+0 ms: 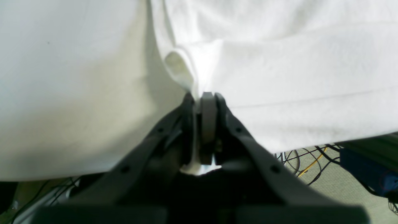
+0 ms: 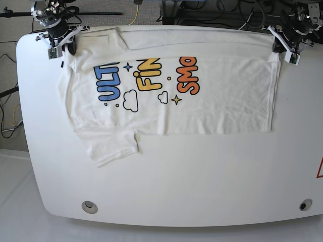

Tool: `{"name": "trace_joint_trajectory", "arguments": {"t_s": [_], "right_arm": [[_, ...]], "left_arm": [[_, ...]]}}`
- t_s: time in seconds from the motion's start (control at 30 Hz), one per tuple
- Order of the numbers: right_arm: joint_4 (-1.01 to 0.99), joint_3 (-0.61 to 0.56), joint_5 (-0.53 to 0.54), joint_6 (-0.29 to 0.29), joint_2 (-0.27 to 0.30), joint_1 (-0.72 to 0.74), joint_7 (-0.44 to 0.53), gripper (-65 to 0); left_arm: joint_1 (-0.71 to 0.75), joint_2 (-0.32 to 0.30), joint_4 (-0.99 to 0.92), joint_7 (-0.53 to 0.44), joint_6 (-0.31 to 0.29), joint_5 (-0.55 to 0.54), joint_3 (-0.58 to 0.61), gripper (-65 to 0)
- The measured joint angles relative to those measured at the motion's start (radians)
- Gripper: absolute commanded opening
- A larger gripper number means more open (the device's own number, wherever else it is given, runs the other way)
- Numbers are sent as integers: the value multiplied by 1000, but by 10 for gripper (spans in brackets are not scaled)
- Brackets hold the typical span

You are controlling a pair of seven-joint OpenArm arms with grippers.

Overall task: Fold the T-shirt properly
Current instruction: 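Open both grippers to release the folded edge and lift away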

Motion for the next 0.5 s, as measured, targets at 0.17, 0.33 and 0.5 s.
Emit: {"name": "trace_joint_trajectory", "arguments": {"t_s": [0.17,0.33,0.5], "right_arm": [[0,0,1,0,2,0,-3,-615],[0,3,4,0,2,0,-2,-457],[-1,8,3,-14,6,0,5,-259]], "left_arm": [[8,6,1,-2,0,0,3,-649],[5,5,5,16,-5,0,2,-474],[-3,3,13,64,-9,5,0,-301]]}}
